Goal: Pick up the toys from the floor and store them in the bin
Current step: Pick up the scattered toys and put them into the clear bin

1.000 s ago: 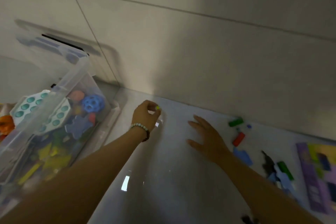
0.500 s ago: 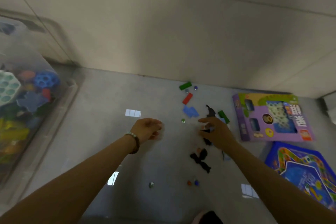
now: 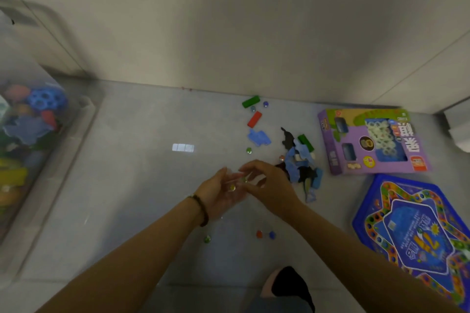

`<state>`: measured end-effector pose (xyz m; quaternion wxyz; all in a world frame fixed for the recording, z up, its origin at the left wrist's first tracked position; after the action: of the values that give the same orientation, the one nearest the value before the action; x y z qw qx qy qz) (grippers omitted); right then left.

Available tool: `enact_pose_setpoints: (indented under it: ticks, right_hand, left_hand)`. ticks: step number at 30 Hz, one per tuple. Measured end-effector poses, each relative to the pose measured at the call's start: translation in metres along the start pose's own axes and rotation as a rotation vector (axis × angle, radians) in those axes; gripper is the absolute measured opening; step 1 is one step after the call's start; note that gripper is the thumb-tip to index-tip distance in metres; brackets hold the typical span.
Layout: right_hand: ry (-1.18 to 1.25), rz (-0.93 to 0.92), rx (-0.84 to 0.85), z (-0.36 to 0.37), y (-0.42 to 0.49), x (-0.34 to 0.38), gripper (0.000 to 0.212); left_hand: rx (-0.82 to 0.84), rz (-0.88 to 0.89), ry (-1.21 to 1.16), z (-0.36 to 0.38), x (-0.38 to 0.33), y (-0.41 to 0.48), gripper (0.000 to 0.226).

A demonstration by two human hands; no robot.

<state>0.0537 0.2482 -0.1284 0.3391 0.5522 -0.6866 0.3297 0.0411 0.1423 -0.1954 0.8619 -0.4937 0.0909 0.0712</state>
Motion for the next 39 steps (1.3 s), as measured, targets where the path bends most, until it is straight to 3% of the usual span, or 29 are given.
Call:
enact_pose_setpoints:
  ticks: [3,5,7,8,11,15,19,25,28,30,32,34,35,37,39]
  right_hand:
    - [-0.004,0.080,-0.122,-0.018,-0.026,-0.013,0.027]
    - [-0.015,0.201,-0.131,-0.025,-0.051,-0.037,0.025]
    - [-0.057,0.239,-0.028,-0.014,-0.078,-0.050,0.027]
    - [-0.065,0.235,0.006,-0.007,-0.090,-0.051,0.028]
    - [-0.050,0.215,-0.020,0.006,-0.109,-0.048,0.026]
    - [-0.081,0.225,-0.033,0.020,-0.108,-0.047,0.018]
    - [-0.178,0.174,0.062,0.038,-0.100,-0.042,0.015]
    - [-0.219,0.205,0.041,0.030,-0.088,-0.044,0.018]
    - [-0.190,0.252,0.007,0.024,-0.085,-0.047,0.019]
    - [-0.069,0.312,-0.073,0.015,-0.083,-0.046,0.020]
    - [0.216,0.337,-0.182,0.005,-0.075,-0.035,0.019]
    - [0.389,0.267,-0.197,0.000,-0.061,-0.014,0.017]
    - [0.399,0.216,-0.163,-0.001,-0.053,-0.002,0.017]
    - [0.329,0.123,-0.103,-0.005,-0.040,0.015,0.018]
    - [0.261,0.092,-0.141,-0.021,-0.034,0.013,0.015]
  left_hand:
    - [-0.005,0.034,0.075,-0.001,0.002,-0.009,0.034]
    - [-0.109,0.191,0.512,-0.019,-0.007,-0.019,0.032]
    - [-0.245,0.445,1.034,-0.035,-0.020,-0.034,0.028]
    - [-0.277,0.544,1.171,-0.041,-0.020,-0.042,0.025]
    - [-0.238,0.598,1.322,-0.065,-0.002,-0.052,0.027]
    - [-0.228,0.613,1.704,-0.080,0.022,-0.055,0.035]
    - [-0.274,0.731,1.821,-0.078,0.025,-0.058,0.027]
    - [-0.329,0.635,2.136,-0.072,0.034,-0.042,0.046]
    - [-0.347,0.632,2.247,-0.062,0.037,-0.036,0.043]
    - [-0.358,0.602,1.983,-0.052,0.027,-0.039,0.031]
    - [-0.357,0.491,1.271,-0.045,0.011,-0.036,0.019]
    - [-0.168,0.209,0.518,-0.028,0.024,-0.022,0.028]
    - [-0.064,0.110,0.271,-0.011,0.031,-0.018,0.029]
    - [0.069,0.022,0.053,0.017,0.037,-0.013,0.035]
    - [0.083,0.033,-0.013,0.028,0.033,-0.007,0.040]
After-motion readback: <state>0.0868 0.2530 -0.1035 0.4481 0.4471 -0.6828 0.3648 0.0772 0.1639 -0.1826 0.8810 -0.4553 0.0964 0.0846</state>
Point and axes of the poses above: each hand's wrist, its own y-axis towards the middle knuckle, its own z-axis out of the palm, x = y × z, the point moved 9 cm from there along y, towards the middle knuckle, and after that the axes turned 6 degrees about -z, right-handed, at the moved point
